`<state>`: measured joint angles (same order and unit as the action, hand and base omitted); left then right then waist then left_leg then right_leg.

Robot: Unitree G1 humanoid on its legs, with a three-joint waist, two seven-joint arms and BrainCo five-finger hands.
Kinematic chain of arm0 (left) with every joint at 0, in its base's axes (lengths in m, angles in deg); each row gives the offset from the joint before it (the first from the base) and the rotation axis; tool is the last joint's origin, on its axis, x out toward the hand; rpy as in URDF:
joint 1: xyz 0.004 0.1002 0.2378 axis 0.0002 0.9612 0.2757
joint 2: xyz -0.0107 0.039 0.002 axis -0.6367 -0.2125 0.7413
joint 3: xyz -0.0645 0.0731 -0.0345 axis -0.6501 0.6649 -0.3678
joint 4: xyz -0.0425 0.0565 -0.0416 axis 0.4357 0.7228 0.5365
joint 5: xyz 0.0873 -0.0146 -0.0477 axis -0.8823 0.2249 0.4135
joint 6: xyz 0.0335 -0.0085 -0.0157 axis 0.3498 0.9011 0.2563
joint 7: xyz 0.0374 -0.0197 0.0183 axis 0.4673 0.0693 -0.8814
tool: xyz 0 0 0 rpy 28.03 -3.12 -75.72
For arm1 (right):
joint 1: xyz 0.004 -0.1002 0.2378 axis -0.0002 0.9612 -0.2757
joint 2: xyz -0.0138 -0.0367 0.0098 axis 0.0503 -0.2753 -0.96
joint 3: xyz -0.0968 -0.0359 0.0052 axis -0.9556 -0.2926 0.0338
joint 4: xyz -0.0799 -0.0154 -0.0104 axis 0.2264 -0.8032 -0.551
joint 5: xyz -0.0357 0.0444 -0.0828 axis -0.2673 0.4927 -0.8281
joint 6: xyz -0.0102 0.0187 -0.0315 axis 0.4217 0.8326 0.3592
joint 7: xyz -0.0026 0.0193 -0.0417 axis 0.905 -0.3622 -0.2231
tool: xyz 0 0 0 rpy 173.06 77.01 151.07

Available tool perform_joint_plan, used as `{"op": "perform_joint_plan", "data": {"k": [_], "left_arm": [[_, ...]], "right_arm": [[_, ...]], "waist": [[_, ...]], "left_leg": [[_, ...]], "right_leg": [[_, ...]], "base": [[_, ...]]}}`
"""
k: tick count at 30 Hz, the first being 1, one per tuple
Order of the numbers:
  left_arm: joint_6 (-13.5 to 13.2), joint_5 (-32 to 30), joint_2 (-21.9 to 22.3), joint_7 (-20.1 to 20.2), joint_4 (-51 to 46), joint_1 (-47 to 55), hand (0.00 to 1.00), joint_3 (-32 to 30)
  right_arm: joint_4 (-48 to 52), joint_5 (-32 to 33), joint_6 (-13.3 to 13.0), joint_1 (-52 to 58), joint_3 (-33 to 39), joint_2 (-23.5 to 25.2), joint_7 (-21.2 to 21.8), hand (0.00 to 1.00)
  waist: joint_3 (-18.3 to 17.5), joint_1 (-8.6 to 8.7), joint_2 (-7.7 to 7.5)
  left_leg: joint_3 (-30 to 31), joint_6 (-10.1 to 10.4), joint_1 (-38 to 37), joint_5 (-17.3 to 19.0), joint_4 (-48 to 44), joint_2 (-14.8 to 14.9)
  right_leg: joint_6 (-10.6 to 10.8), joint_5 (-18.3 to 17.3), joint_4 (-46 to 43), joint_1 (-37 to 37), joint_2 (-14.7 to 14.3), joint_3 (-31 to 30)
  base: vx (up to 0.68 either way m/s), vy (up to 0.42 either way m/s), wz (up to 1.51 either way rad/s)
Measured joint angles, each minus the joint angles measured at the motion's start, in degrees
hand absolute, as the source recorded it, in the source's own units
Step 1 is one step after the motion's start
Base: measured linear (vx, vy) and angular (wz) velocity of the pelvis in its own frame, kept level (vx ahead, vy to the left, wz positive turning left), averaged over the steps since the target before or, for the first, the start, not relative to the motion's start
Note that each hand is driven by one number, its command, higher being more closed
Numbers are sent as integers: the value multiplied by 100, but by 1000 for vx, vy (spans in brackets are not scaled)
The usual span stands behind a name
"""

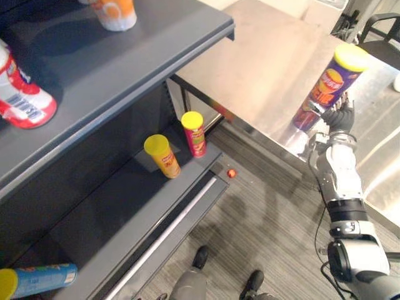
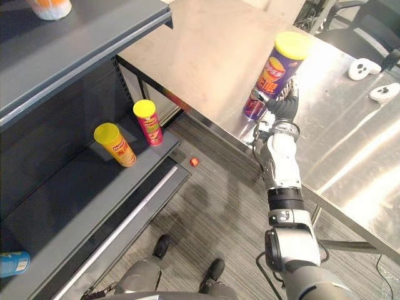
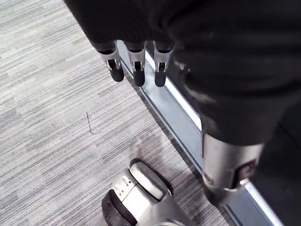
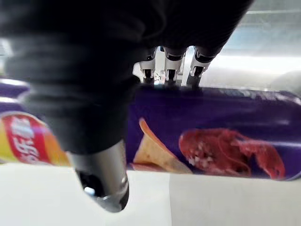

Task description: Put the gum and the chips on the shelf.

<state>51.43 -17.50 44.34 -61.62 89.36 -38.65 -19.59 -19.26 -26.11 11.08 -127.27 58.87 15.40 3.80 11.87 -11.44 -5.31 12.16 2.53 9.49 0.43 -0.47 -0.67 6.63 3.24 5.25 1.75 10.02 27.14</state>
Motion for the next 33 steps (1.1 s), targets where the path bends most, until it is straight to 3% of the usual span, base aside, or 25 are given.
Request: {"op": "perform_joint_plan", "data": {"k": [14, 22, 27, 33], "left_arm": [[-2, -1, -41, -105, -94, -86, 0, 203], [7, -19, -31, -103, -143, -80, 0, 154], [81, -76, -19, -72, -143, -34, 0, -28], [132, -76, -25, 26, -127, 9, 0, -250]], "right_arm": [[-182, -218, 80, -442, -95, 53, -121, 100], [1234, -238, 105, 580, -266, 291, 118, 100], [2435, -234, 63, 1249, -136, 283, 428, 100], [2846, -201, 52, 1937, 126, 306, 653, 100]], "waist": [[164, -126, 7], [163, -100, 2], [124, 51, -43], [-13, 196, -145]], "left_leg": [[30, 1, 20, 1, -37, 1], [-158, 11, -223, 13, -9, 48], [-283, 15, -432, 17, 54, 76], [-405, 18, -578, 19, 88, 102]], "right_leg": [[0, -1, -3, -10, 0, 27], [0, 0, -28, -127, -11, -179], [1, 0, -38, -231, -16, -319], [3, 3, -48, -290, -29, -446]], "base": [[5, 8, 2], [-10, 13, -13], [-8, 15, -12], [9, 6, -12]]}}
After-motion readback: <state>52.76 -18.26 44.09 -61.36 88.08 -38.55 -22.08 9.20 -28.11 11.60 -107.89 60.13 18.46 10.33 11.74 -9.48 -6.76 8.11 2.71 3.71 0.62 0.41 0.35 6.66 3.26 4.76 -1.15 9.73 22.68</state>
